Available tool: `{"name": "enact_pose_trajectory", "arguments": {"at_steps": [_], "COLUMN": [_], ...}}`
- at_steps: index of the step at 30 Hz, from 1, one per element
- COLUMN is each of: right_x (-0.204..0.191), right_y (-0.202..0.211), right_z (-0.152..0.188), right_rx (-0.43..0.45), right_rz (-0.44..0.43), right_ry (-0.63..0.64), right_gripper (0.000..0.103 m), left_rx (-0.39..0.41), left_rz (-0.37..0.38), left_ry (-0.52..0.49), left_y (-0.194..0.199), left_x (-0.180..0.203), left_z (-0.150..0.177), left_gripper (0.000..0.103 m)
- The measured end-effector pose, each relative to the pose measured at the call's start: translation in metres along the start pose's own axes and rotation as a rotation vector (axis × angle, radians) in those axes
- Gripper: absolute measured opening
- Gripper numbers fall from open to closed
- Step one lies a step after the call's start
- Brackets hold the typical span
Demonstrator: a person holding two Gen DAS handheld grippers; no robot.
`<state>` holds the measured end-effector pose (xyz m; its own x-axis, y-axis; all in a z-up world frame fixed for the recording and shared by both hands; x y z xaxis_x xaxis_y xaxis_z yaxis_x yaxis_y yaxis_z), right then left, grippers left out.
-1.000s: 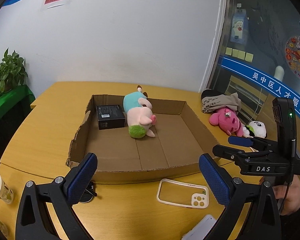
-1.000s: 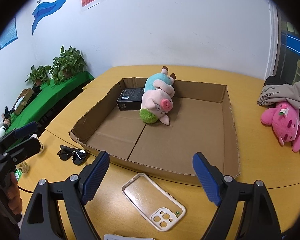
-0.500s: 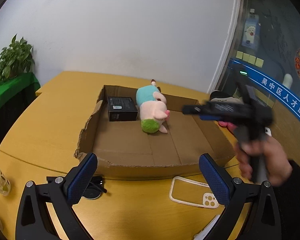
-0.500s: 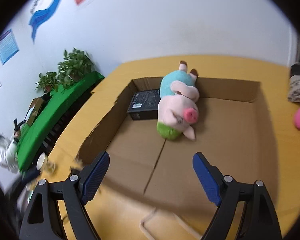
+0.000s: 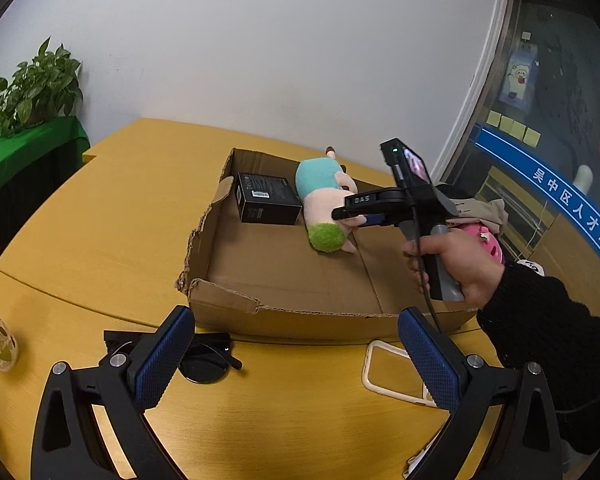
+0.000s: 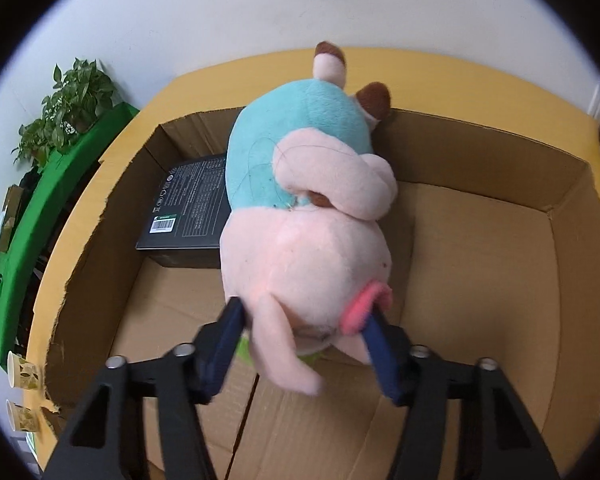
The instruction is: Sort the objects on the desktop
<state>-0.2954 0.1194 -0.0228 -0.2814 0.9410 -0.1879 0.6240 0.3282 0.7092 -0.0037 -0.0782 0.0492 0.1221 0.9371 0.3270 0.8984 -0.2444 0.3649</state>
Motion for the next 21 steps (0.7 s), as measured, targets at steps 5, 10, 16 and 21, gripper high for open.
{"name": "enact_pose_trajectory", "arguments": {"at_steps": [5, 10, 16, 21], "right_x": [0.001, 0.004, -0.008, -0.002], "right_y": [0.014, 0.021, -0.015, -0.030], "right_z": [0.001, -0.024, -0.032, -0.023], "right_rx": [-0.012, 0.083, 0.053, 0.016], "right_rz": [-0.043, -0.042, -0.051, 0.034], "right_ry": [-0.025, -0.045, 0.018, 0.043], "right_gripper": [0.021, 0.096, 0.096, 0.072], "left_rx": [-0.002, -0.002, -0.019, -0.018], "left_rz": [0.020, 0.022, 0.019, 0.012], "left_ry": [0.006, -0.017, -0.010, -0.021], "left_y": [-0.001, 0.003, -0.004, -0.007], "left_x": [0.006, 0.013, 0.009, 0.008], "left_z": [0.002, 0.007, 0.009, 0.009], "left_gripper": [0.103, 0.103, 0.103, 0.103]}}
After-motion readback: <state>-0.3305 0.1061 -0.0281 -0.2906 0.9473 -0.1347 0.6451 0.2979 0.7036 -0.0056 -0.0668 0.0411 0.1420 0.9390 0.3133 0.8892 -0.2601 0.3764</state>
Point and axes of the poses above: each gripper's, at about its wrist camera, not at the fingertips, and y roughly against the way its jaws point, x to its right, z to its underside, the point moved 4 cm from there along -y, roughly the way its jaws point, and after that the axes turned 14 degrees about x, right-handed, at the moved point
